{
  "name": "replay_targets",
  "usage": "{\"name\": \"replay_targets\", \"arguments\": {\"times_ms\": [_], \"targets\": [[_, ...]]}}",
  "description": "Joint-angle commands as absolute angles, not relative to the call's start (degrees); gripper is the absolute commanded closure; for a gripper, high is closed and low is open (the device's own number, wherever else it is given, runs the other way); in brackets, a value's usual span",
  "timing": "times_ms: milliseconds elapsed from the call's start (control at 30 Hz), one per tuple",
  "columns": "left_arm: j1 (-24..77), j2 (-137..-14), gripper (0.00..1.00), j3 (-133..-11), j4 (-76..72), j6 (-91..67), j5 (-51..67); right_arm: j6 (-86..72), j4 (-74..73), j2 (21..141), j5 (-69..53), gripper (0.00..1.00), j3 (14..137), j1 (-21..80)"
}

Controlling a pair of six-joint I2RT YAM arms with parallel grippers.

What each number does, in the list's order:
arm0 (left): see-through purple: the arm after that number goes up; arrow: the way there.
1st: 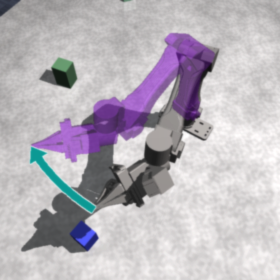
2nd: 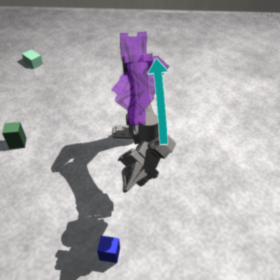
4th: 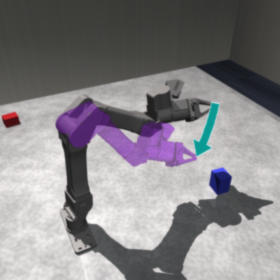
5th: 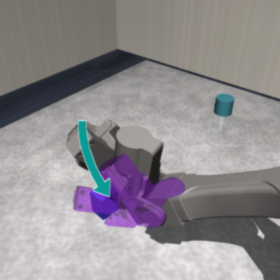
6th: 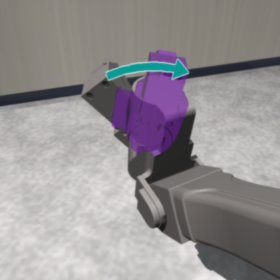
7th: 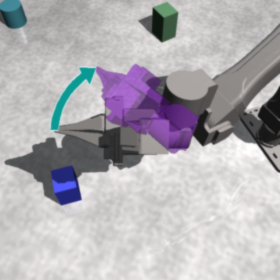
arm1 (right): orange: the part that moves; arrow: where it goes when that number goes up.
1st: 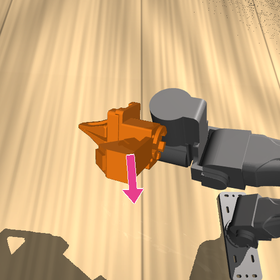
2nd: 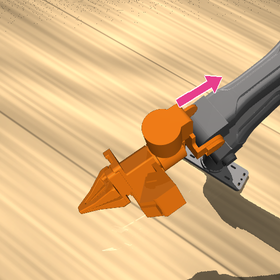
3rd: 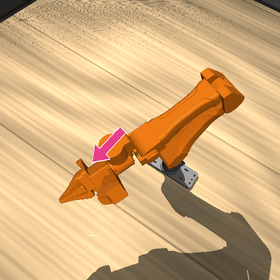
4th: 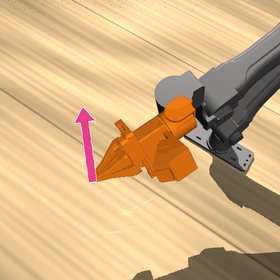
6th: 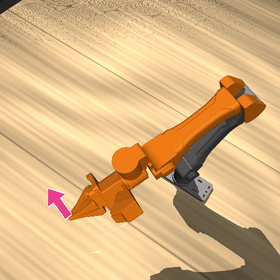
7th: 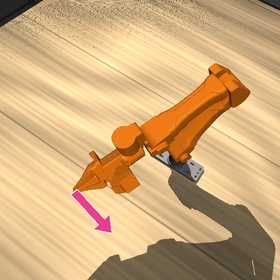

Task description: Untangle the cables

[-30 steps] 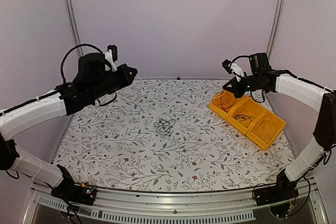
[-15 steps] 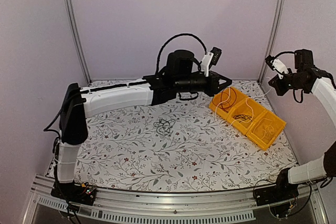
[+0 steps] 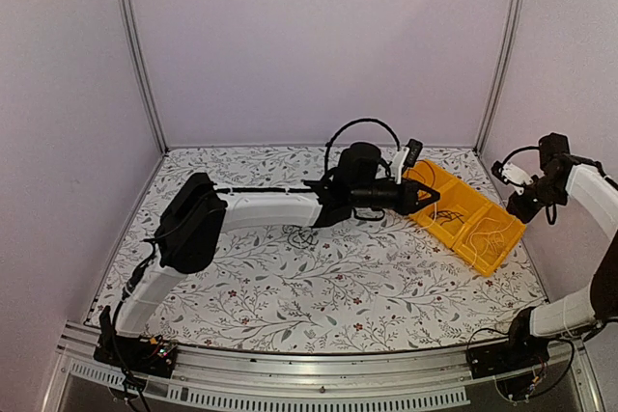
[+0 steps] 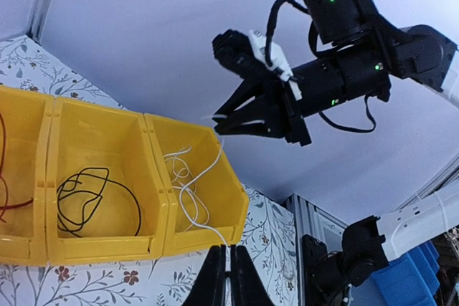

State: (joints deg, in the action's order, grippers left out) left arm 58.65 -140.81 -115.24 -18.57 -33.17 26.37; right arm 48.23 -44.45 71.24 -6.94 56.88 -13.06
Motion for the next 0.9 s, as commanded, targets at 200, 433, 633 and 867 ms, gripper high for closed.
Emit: {"name": "replay_targets", "arguments": {"times_ms": [200,433,633,867], "targets": [[61.7,-144.5,1.0,-120.5,-24.3,-37.7,23.7,41.7,-53.7,80.8,-15.9,0.41,65.9,-13.2],[61.6,-142.0,1.0,-114.4,-27.1,-40.3,20.3,44.5,-60.3,72.7,-35.1,0.35,65.6,-11.5],[61.5,-141.3,1.0,-112.7,-27.7,-41.4,19.5,45.1,-63.9,70.5,-43.9,0.31,62.8,-2.9],[60.7,-140.1,1.0,-109.9,-33.1,-45.2,19.8,38.2,-56.0,72.9,-42.1,0.27,61.1,2.9]]}}
